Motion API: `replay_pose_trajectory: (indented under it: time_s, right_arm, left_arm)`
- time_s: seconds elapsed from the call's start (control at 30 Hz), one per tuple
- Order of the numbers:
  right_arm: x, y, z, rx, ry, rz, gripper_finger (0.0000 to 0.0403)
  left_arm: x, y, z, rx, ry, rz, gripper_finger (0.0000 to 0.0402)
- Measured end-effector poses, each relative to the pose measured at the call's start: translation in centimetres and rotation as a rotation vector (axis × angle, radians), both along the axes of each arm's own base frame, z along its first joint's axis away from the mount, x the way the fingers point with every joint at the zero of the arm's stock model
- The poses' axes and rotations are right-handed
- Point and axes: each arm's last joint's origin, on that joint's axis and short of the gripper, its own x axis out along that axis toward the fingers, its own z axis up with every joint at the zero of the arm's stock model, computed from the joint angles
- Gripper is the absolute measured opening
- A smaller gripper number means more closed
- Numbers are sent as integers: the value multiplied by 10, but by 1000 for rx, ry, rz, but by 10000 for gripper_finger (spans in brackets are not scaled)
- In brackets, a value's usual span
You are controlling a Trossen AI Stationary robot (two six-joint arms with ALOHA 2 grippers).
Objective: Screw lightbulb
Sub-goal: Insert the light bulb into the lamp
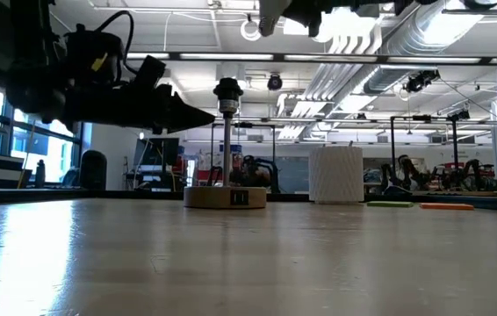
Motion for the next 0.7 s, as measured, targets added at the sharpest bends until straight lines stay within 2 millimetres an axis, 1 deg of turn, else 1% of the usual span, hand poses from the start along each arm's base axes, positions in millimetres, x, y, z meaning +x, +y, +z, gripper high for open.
replay_pose_trajectory:
  time_s: [0.07, 0.17, 0.27, 0.33, 0.43, 0.57, 0.7]
  right_arm:
    - [2, -15, 1, 30, -2, 43, 264]
    - [10, -30, 0, 38, 13, 158, 264]
    - [21, -36, 1, 24, 19, 255, 264]
    - [28, -37, 2, 32, 40, 278, 264]
    - [38, -32, 6, 28, 65, 300, 264]
    - [44, -15, 15, -61, 53, 360, 263]
    - [47, -10, 28, -78, 24, 315, 263]
  left_arm:
    - [1, 2, 1, 16, 1, 8, 159]
    - [0, 7, -2, 10, 33, 34, 159]
    - [-2, 14, -8, -40, 79, 65, 159]
    - [-4, 18, -10, -74, 95, 40, 161]
    - [-6, 25, -12, -73, 111, 12, 174]
    - [-11, 36, -12, -49, 119, 33, 208]
    - [-13, 44, -7, -78, 61, -65, 250]
